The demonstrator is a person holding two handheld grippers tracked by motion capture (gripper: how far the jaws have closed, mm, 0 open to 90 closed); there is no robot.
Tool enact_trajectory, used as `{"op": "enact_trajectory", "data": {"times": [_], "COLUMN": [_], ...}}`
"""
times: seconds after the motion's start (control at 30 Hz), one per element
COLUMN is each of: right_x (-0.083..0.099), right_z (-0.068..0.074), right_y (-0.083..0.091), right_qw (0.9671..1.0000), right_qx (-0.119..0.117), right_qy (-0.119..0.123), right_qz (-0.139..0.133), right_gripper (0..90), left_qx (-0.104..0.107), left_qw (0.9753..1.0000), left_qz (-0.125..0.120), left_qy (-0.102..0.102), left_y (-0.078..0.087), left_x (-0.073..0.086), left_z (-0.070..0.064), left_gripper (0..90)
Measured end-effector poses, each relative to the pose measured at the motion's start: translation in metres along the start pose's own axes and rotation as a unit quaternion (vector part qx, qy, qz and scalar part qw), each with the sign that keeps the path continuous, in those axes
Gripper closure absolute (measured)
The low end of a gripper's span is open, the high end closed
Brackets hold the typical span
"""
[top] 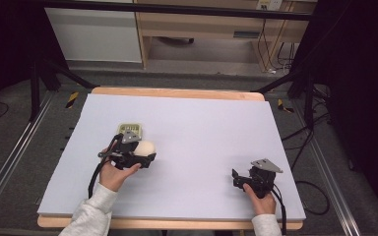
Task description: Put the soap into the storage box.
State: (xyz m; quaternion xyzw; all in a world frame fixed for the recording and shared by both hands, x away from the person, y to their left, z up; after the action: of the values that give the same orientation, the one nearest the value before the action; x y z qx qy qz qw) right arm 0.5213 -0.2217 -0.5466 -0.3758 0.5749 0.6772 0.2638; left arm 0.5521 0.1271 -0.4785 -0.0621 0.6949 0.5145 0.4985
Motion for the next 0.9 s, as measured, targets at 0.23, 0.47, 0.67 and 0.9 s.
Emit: {"op": "enact_trajectory", "data": {"times": [0.23, 0.47, 0.67, 0.9], "right_x": [0.000, 0.000, 0.000, 0.000], "right_z": [0.000, 0.000, 0.000, -0.001], "right_y": [0.000, 0.000, 0.000, 0.000], "right_qw": [1.0000, 1.0000, 1.0000, 1.0000], "right_qx": [-0.001, 0.000, -0.001, -0.001], "right_qy": [0.000, 0.001, 0.000, 0.001], "right_qz": [0.000, -0.001, 0.000, -0.001], "right_gripper": [4.8, 4.8, 4.8, 4.8], "left_qx": [-0.009, -0.016, -0.024, -0.034], "left_qw": [0.9999, 0.9997, 0.9995, 0.9989], "left_qz": [-0.001, 0.003, 0.003, -0.002], "left_qy": [0.011, 0.020, 0.022, 0.032], "left_y": [0.001, -0.001, -0.001, 0.001], "left_x": [-0.002, -0.003, -0.007, -0.013], "left_z": [0.012, 0.023, 0.031, 0.044], "left_gripper": [24.1, 24.1, 24.2, 24.2]}}
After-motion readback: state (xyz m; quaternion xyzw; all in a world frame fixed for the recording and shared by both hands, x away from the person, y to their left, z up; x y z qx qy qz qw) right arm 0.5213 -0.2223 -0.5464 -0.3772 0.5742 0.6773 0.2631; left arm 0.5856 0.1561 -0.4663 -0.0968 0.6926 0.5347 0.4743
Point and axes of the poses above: each handheld gripper's, and its own axes: y roughly backward along the jaws, x roughly out of its underside, z roughly to its left, the point moved 10 cm from there along -y, roughly forward along the jaws, and after that the axes turned 3 degrees about -y, right-handed, at the moved point
